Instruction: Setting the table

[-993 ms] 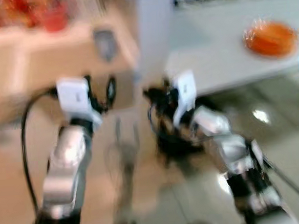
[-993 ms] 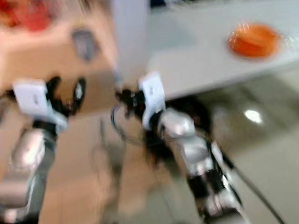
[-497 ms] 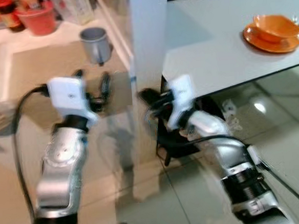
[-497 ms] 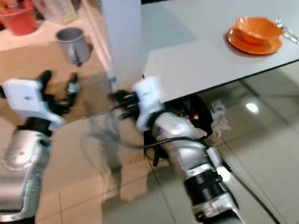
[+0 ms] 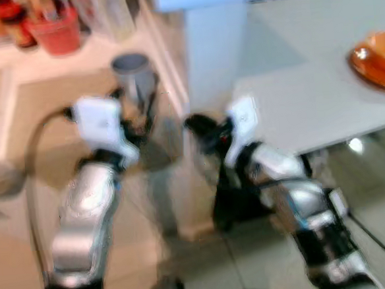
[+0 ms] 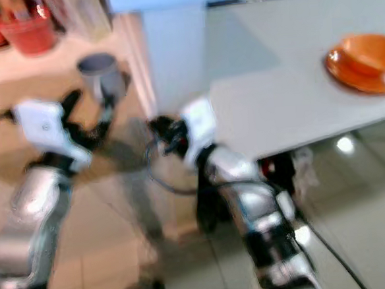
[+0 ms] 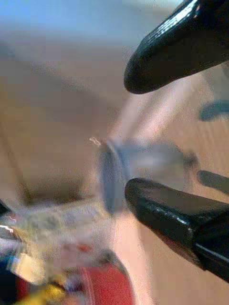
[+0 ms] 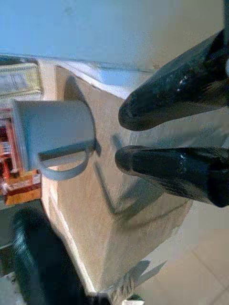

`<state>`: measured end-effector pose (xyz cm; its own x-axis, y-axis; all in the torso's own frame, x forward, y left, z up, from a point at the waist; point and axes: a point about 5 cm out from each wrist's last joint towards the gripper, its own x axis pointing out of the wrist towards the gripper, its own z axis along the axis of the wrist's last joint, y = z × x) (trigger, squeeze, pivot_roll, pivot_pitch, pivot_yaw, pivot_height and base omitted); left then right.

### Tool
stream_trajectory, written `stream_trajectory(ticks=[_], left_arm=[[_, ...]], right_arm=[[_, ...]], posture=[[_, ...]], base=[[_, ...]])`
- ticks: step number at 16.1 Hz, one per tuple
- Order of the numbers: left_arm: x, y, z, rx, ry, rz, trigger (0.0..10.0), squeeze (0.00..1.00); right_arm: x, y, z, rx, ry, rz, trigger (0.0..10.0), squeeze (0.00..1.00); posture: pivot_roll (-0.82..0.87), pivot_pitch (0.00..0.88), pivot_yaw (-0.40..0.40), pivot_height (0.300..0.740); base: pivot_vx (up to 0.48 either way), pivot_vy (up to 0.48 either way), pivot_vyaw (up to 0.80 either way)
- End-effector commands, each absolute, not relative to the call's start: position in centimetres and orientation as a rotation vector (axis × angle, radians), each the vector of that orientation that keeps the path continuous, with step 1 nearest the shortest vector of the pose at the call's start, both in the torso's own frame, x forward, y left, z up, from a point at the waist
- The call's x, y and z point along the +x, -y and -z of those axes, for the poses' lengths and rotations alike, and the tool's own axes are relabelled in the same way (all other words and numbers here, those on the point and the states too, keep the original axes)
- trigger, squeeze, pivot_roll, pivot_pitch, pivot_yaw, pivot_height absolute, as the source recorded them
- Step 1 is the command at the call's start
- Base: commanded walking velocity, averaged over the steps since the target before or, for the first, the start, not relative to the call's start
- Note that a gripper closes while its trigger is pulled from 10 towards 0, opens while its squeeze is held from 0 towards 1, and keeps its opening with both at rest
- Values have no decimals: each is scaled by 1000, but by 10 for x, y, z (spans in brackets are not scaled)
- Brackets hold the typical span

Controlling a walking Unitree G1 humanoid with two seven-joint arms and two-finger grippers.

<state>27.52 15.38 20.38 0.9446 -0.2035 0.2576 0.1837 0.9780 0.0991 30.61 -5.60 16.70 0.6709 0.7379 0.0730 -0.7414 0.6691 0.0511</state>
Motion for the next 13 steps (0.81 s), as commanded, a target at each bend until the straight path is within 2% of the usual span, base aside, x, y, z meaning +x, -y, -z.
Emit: stream_trajectory(ticks=[1,8,13], left_arm=[[276,-151,-204,95,267,190,10000,0],[306,-153,-203,174,209,123,10000,0],[320,-140,-197,164,205,181,10000,0]], right_arm=[[305,67,-164,79,34,-804,10000,0],[304,70,-165,90,24,-774,10000,0],[305,72,-166,90,21,-759,10000,0]], posture=[[-62,161,-3,740],[-73,176,3,740],[-88,173,10,740]], base=[[0,0,0],[0,0,0],[0,0,0]])
